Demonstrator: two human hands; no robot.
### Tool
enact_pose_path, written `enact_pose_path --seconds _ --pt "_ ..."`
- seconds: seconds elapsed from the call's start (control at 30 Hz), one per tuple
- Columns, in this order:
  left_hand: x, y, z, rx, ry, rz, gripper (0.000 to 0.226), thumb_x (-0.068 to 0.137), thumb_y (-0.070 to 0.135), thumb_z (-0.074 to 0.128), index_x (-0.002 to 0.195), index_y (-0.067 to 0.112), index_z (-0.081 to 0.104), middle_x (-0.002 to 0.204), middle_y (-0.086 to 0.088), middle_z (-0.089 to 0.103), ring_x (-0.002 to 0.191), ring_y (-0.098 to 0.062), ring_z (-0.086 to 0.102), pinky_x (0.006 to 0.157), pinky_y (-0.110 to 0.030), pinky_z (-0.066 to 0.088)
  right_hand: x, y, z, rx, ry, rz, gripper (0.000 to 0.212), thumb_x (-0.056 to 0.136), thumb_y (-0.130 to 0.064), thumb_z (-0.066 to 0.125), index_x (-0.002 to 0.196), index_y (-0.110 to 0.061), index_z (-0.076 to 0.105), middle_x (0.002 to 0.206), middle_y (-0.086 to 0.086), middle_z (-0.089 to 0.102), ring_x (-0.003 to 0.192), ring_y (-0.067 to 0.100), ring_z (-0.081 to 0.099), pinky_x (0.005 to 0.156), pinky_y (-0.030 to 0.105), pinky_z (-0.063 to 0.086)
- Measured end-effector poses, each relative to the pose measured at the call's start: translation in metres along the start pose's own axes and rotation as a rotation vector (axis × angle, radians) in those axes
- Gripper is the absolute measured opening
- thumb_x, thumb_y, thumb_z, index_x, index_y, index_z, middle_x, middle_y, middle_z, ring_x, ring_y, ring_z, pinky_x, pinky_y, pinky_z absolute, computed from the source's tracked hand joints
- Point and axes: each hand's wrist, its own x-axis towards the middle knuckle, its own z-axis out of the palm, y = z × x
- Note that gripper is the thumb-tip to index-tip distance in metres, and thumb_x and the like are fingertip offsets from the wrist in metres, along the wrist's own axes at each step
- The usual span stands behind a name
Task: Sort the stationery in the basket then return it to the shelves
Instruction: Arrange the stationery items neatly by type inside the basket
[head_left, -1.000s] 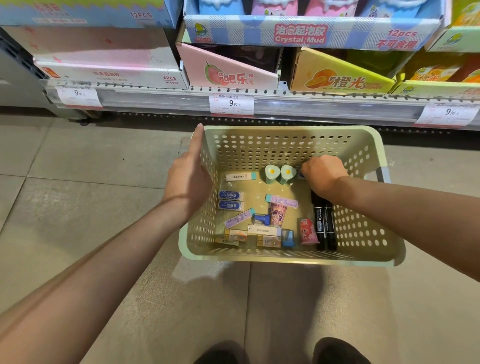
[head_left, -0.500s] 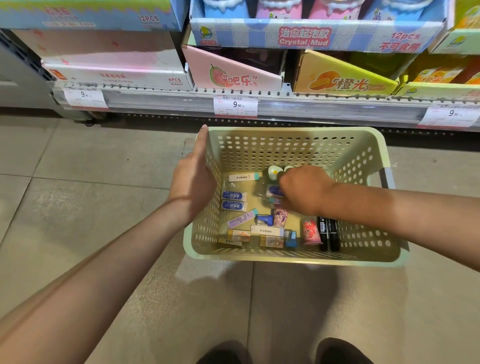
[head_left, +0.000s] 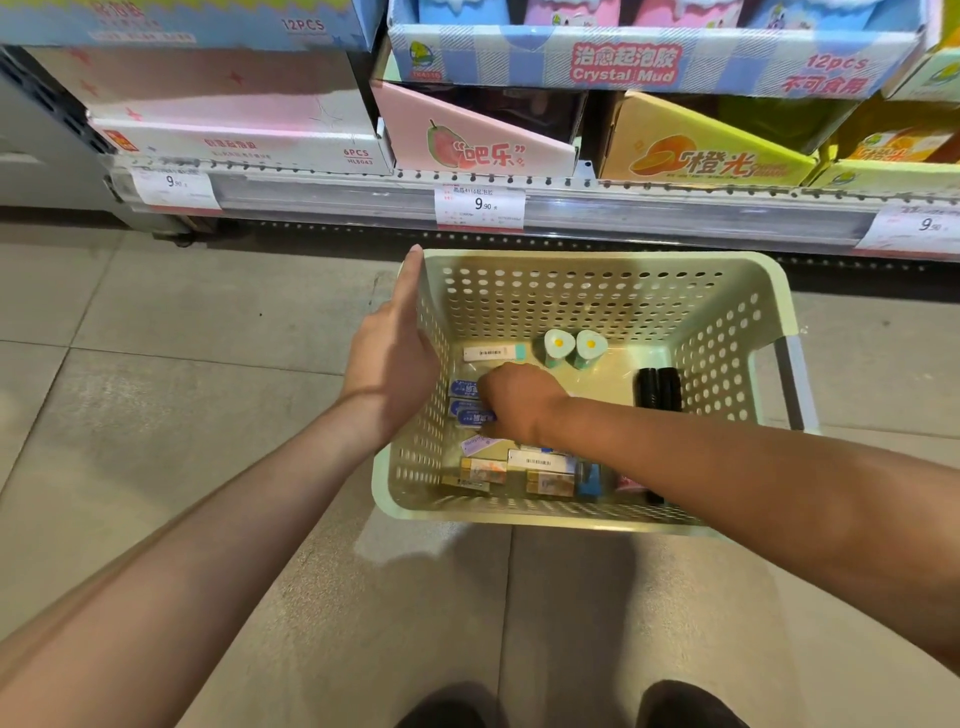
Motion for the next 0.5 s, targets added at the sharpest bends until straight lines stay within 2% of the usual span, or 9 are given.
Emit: enact_pose_path --seconds 0.17,0.33,0.43,0.5 --pt "0.0 -0.001 0.0 0.0 0.001 0.028 0.078 0.085 -0.009 0.042 0.15 0.02 0.01 0.073 0.0 0.05 0.054 -0.002 0.04 0.048 -0.017 0.027 0.001 -0.004 0.006 0.018 0.007 -0.007 0.033 0.083 -0.03 0.065 0.107 -0.009 0.06 0.111 0.012 0.061 0.1 0.03 0.06 0.067 0.027 0.039" --pt "0.001 -0.001 0.002 0.0 -0.011 0.009 0.078 0.085 -0.008 0.042 0.15 0.022 0.009 0.068 -0.001 0.05 0.054 -0.008 0.041 0.055 -0.026 0.034 0.004 -0.008 0.011 0.017 0.042 0.01 0.033 0.085 -0.026 0.062 0.112 -0.006 0.059 0.115 0.013 0.057 0.103 0.032 0.059 0.068 0.028 0.037" --pt "0.001 -0.001 0.002 0.023 -0.005 0.008 0.078 0.085 -0.008 0.042 0.149 0.022 0.008 0.062 0.008 0.041 0.054 -0.005 0.039 0.047 -0.018 0.025 0.006 -0.009 0.011 0.023 0.058 0.033 0.039 0.085 -0.023 0.062 0.119 -0.006 0.052 0.12 0.014 0.051 0.106 0.033 0.057 0.067 0.029 0.037" --pt "0.001 -0.001 0.001 0.034 -0.001 0.006 0.077 0.086 -0.007 0.041 0.149 0.022 0.008 0.061 0.008 0.04 0.054 -0.004 0.038 0.047 -0.022 0.023 0.008 -0.01 0.012 0.026 0.062 0.05 0.049 0.084 -0.021 0.065 0.126 -0.007 0.045 0.125 0.014 0.048 0.106 0.033 0.058 0.066 0.03 0.039"
